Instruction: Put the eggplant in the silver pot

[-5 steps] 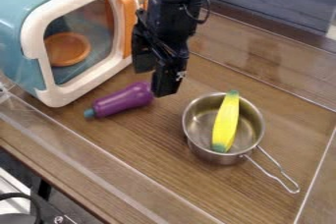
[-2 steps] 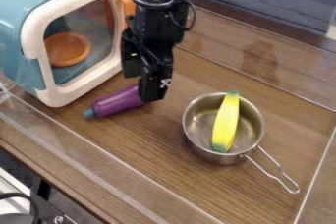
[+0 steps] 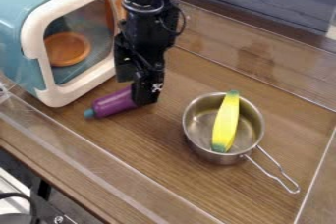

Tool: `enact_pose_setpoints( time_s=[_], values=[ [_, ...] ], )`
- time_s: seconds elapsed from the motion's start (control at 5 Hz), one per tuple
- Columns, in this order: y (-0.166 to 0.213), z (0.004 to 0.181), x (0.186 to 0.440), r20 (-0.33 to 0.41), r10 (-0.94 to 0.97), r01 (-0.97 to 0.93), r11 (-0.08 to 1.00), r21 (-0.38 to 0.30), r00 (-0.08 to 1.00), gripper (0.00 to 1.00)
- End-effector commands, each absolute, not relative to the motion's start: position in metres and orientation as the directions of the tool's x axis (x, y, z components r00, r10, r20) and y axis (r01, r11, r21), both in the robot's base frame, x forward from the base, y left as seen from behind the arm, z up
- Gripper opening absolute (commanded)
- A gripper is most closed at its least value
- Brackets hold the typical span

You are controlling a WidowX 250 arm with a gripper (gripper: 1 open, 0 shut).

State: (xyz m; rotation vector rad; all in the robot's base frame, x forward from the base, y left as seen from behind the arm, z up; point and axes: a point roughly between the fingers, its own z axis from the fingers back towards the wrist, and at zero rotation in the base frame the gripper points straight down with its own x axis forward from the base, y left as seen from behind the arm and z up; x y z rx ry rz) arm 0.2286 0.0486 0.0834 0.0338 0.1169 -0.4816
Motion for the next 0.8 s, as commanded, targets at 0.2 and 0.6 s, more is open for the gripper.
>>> enact_pose_setpoints(
  time_s=[0.2,0.6],
  values=[
    [0.0567,0.0893,0.2321,-0.054,-0.477,0.479,0.876,0.052,0.877,1.0],
    [0.062,0.0833,0.2339,-0.028,-0.493,0.494,0.867,0.066,0.869,1.0]
  ],
)
